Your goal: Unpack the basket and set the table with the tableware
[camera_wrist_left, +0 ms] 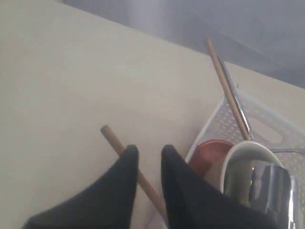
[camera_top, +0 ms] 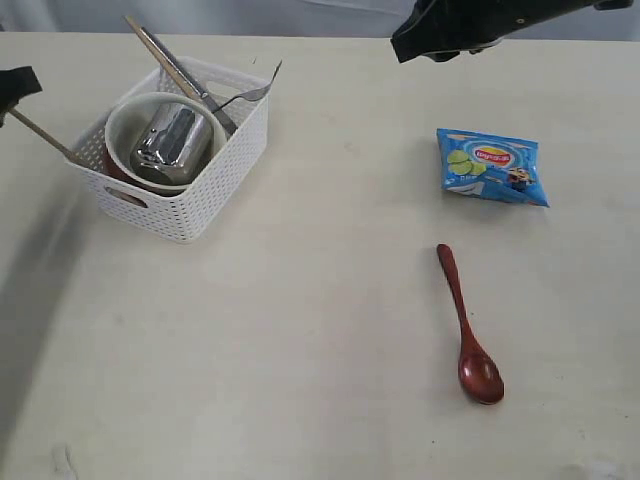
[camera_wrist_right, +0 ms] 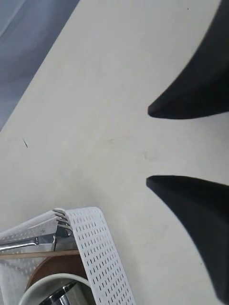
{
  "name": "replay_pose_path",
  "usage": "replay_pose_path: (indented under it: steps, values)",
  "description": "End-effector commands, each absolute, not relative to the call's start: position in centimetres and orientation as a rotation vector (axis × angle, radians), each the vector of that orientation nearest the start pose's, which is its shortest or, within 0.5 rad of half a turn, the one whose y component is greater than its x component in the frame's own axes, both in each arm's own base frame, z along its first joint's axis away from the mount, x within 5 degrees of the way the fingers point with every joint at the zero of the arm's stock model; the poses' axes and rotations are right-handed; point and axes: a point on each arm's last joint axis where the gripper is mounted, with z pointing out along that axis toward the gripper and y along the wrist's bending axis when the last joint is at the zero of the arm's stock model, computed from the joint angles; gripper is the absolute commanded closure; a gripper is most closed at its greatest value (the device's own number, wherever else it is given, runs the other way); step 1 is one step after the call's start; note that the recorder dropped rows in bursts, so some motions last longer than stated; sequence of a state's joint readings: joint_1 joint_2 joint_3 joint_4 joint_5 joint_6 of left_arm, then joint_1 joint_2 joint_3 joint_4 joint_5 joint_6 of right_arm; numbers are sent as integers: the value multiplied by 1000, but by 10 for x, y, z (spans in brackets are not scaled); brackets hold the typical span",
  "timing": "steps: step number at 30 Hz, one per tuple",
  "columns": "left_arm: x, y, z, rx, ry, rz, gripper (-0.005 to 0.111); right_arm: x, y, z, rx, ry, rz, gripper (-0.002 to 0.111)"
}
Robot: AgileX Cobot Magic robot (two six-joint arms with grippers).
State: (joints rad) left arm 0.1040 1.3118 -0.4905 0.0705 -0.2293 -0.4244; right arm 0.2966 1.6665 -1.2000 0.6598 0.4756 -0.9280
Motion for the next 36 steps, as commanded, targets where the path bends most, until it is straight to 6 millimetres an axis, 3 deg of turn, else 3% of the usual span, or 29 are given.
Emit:
replay_pose_path:
  steps: [1,2,4,18,21,30,32,36]
  values:
    - [250,25,199,-487,2038,-179,40,345,131,267,-827,2167,327,70]
    - [251,25,197,-495,2031,-183,26,345,131,267,-825,2167,329,70]
    - [255,26,194,-513,2012,-192,15,345,131,267,-825,2167,329,70]
    - [281,29,168,-513,1949,-214,18,346,132,268,-814,2166,334,70]
    - [283,29,168,-511,1946,-214,32,346,131,268,-813,2165,332,70]
    - [284,29,169,-508,1936,-216,98,346,131,268,-812,2163,331,70]
    - [284,29,169,-506,1928,-217,107,346,131,268,-812,2163,331,70]
    - [284,29,170,-505,1925,-217,107,346,131,268,-812,2163,331,70]
